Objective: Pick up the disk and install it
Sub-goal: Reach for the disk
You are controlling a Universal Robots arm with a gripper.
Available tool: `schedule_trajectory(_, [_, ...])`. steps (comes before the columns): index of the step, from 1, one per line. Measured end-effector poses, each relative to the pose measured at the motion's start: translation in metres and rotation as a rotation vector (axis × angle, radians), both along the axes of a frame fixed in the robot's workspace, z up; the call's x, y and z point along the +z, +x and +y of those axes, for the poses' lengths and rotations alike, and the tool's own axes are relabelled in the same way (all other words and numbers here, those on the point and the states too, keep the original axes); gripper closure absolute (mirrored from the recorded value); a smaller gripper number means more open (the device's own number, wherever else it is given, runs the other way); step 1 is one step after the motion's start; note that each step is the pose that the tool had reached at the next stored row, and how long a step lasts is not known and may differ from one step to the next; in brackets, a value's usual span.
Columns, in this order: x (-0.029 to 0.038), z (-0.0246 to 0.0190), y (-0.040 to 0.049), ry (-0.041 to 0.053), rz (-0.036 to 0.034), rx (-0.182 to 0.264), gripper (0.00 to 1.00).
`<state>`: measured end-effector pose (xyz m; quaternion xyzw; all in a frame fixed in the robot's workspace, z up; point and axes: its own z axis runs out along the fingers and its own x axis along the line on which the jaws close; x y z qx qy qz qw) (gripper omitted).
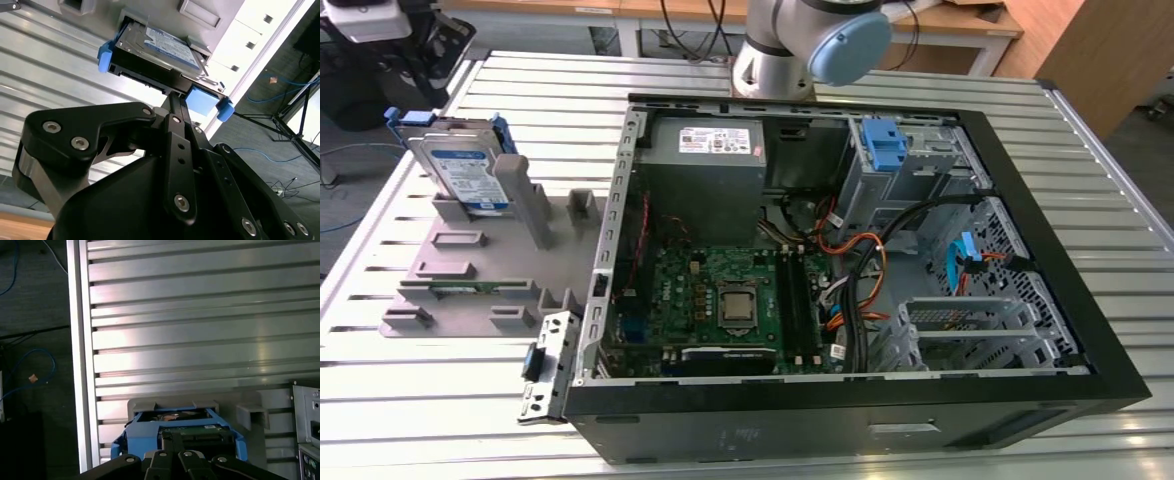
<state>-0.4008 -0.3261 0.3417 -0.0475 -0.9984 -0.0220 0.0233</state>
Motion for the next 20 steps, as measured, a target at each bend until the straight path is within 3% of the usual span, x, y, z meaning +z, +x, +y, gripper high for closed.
schedule_trajectory(11, [-0.0001,-0.0109,0.0086,-0.0043,-0.0001,-0.006,0.89])
schedule_trajectory(14, [-0.0003,-0.0118,0.0136,-0.0045,0.0,-0.006,0.89])
schedule_trajectory(20, [-0.0008,-0.0118,0.0142,-0.0045,0.0,0.009,0.89])
